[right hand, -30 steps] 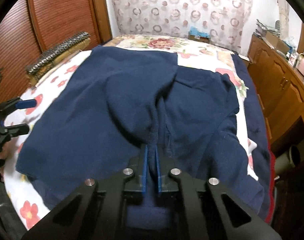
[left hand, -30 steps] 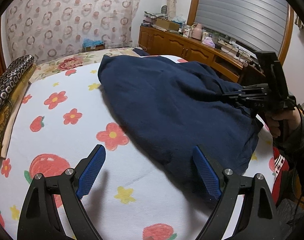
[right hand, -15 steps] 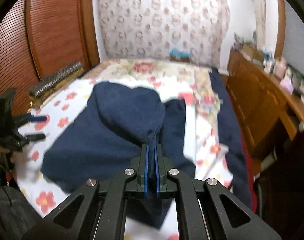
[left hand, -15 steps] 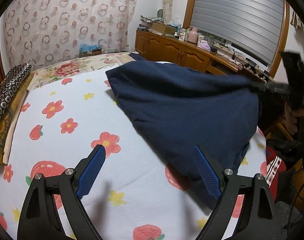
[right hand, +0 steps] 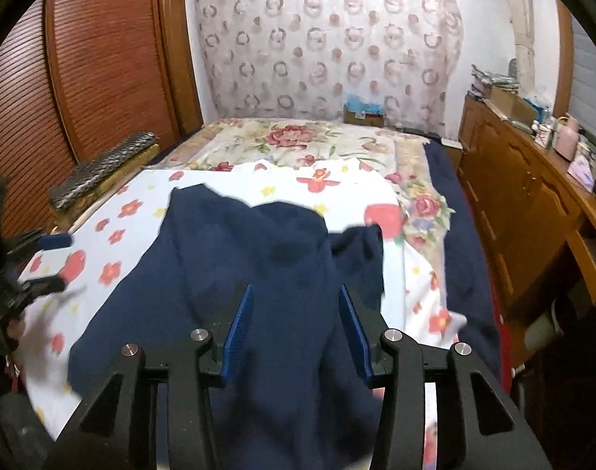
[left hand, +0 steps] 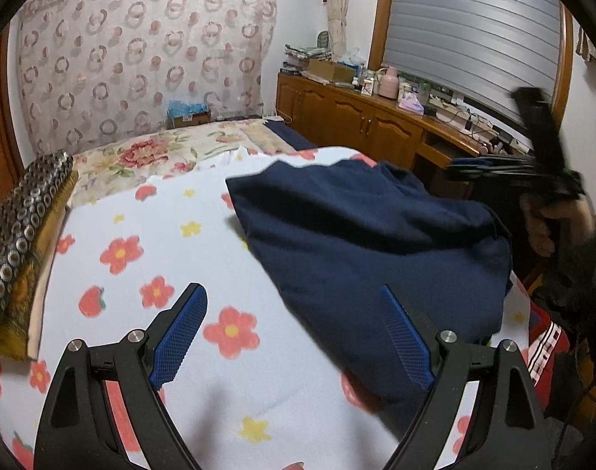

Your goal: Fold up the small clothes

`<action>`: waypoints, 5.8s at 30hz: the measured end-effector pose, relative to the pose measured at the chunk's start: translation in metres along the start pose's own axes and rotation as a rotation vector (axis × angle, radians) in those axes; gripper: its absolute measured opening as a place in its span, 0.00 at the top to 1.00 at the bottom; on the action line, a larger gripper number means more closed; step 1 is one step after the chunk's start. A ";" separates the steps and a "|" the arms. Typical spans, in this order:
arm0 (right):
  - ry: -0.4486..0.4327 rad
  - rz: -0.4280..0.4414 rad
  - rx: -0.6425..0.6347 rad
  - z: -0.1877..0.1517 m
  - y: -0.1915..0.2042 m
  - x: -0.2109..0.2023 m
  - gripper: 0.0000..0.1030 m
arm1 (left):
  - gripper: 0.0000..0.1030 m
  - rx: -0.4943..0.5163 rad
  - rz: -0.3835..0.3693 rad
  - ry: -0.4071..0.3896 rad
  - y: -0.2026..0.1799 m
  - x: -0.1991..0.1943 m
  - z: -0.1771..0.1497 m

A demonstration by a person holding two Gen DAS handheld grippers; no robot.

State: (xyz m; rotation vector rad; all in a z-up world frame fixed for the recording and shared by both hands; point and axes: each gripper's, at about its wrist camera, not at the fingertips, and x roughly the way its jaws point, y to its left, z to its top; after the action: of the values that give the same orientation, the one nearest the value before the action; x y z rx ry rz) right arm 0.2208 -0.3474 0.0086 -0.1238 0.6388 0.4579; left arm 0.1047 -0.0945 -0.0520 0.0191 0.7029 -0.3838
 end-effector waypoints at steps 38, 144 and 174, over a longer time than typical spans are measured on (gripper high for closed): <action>0.057 -0.179 0.066 0.021 -0.046 0.039 0.58 | 0.13 0.010 -0.023 0.061 -0.006 0.029 -0.007; -0.097 -0.141 0.133 0.051 -0.019 0.011 0.69 | 0.20 -0.026 -0.097 0.021 0.028 0.047 0.077; 0.022 0.021 0.056 0.056 -0.032 0.035 0.46 | 0.20 -0.033 -0.057 0.140 0.038 0.135 0.084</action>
State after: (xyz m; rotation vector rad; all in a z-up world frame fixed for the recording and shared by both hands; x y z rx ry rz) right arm 0.2904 -0.3491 0.0317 -0.0697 0.6746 0.4588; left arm 0.2646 -0.1167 -0.0769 -0.0052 0.8493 -0.4286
